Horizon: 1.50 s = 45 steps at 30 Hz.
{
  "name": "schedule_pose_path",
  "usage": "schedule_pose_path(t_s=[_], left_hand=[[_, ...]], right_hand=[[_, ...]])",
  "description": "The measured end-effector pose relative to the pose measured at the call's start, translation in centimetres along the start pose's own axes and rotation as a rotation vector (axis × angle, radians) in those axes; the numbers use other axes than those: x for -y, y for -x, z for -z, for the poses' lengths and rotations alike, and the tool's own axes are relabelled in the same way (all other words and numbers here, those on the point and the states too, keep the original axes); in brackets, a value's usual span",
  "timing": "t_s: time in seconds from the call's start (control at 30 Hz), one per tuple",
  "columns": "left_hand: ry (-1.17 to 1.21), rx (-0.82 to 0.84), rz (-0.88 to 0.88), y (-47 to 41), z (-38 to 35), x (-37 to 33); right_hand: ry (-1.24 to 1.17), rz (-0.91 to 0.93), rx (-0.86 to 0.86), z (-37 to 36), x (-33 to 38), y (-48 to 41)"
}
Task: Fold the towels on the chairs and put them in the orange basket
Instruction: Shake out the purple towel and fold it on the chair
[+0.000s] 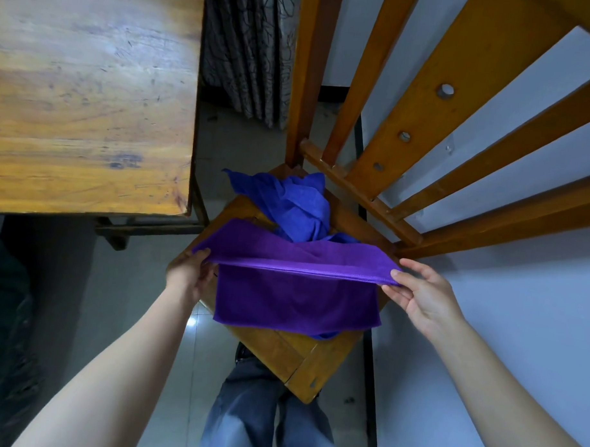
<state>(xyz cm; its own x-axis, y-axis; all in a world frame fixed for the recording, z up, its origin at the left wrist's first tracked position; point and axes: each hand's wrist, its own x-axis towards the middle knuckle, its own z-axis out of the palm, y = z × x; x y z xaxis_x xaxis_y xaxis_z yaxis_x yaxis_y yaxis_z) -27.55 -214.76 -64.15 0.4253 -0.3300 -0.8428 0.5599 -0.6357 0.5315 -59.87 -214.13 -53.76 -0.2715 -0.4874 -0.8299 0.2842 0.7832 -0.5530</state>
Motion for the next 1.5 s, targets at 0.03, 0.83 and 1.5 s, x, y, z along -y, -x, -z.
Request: schedule_pose_path(t_s=[0.03, 0.83, 1.5], left_hand=[[0.008, 0.013, 0.001, 0.1, 0.2, -0.2], [-0.462, 0.136, 0.155, 0.3, 6.2, 4.7], [-0.376, 0.044, 0.151, -1.2, 7.3, 7.7]], right_hand=[[0.010, -0.002, -0.007, 0.1, -0.1, -0.2], [0.167, -0.078, -0.196, 4.3, -10.3, -7.0], [0.385, -0.025, -0.308, 3.7, -13.5, -10.5]])
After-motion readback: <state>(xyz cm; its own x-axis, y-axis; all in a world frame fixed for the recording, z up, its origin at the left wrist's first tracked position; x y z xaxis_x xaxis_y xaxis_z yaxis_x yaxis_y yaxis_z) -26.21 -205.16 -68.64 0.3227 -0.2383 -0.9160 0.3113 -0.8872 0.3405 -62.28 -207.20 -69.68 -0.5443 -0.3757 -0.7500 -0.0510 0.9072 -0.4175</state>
